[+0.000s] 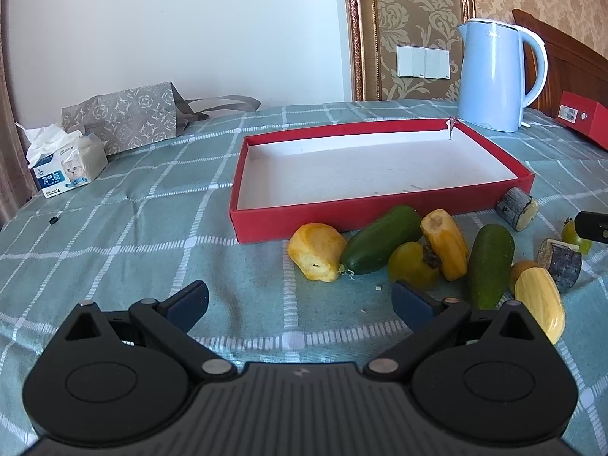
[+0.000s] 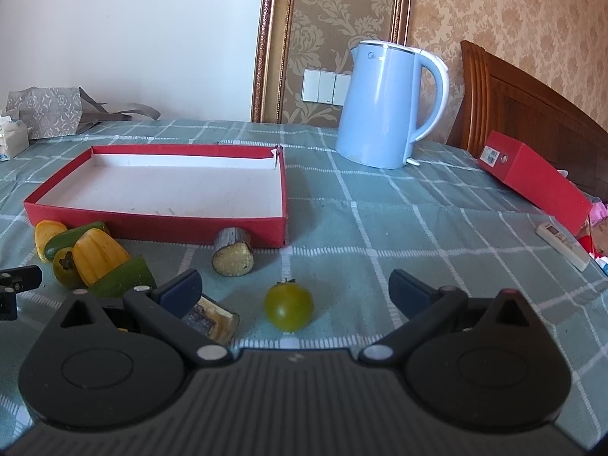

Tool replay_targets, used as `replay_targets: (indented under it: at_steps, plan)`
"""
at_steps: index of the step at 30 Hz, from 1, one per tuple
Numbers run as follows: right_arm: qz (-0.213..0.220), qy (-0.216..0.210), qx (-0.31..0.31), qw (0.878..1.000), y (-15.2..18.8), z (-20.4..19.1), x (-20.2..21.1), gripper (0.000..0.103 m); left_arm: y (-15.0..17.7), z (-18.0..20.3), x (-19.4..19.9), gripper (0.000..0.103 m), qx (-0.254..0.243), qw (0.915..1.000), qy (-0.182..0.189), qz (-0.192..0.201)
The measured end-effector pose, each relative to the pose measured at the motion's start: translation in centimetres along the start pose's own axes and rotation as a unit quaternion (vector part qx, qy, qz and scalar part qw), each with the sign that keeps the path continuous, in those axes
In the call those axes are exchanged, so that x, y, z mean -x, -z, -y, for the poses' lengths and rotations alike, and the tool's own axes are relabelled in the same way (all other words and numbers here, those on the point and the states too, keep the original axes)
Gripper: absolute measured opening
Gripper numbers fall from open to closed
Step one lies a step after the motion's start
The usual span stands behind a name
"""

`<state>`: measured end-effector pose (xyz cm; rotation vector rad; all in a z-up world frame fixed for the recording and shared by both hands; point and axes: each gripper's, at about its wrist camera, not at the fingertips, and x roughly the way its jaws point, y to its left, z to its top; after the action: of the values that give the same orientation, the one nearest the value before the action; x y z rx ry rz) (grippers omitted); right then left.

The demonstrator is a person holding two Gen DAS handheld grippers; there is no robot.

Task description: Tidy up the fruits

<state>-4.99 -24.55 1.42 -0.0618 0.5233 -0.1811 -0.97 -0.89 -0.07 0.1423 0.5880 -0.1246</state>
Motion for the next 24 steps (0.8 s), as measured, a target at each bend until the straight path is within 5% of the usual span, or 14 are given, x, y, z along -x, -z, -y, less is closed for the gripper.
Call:
replay_targets:
  at_steps: [24]
  plan:
    - [0.000,-0.027,-0.013,1.000,0.2,1.8,0.1,0.103,-0.1,-0.1,0.1,0.103,-0.006,1.0000,-0.003,0.000]
